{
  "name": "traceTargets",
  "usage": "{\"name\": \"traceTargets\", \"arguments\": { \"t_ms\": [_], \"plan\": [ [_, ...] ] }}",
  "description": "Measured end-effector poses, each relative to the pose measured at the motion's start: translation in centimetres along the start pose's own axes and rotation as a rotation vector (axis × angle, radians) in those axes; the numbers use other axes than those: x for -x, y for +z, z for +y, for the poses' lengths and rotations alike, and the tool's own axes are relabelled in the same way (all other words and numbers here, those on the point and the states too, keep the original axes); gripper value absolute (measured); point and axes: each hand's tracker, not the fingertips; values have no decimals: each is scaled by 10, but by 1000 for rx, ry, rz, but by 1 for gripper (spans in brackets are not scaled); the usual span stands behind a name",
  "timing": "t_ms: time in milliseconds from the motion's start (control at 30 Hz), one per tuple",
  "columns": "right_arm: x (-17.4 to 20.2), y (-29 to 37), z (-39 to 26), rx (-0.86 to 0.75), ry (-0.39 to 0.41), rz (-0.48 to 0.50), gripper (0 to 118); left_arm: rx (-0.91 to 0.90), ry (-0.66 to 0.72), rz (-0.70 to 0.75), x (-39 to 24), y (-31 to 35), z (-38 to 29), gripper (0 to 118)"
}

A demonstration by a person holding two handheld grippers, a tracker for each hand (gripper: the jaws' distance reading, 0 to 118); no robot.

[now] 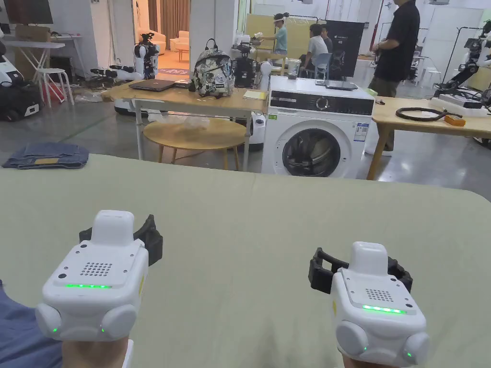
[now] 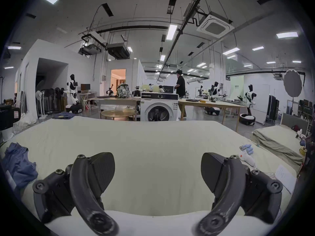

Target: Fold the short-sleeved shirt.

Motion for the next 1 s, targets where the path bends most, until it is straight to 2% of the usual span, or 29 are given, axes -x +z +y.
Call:
{"name": "traceTargets", "arguments": {
  "t_ms": [33, 67, 100, 167, 333, 467, 733, 1000],
  "plan": [
    [1, 0, 0, 2, 6, -1, 103, -1, 1, 1, -1, 1, 0, 24],
    [2, 1, -1, -1, 10, -3, 96, -3, 0, 2, -1, 2, 2, 21],
    [3, 2, -1, -3, 13, -3, 85, -2, -5, 8, -2, 2, 2, 18],
    [3, 4, -2, -7, 10, -1, 49, -5, -6, 11, -3, 3, 1, 15],
    [4, 5, -1, -24, 7, -20, 2, 22, 3, -26, -4, 4, 4, 4],
    [4, 7, 0, -40, 16, -19, 0, 28, 2, -26, -4, 5, 4, 0],
    [6, 14, 7, -40, -13, -20, 0, 52, 14, -44, -3, 2, 7, 0],
    [8, 15, 12, -28, 2, -11, 0, 118, 55, -56, 21, 0, 2, 0]
  ]
}}
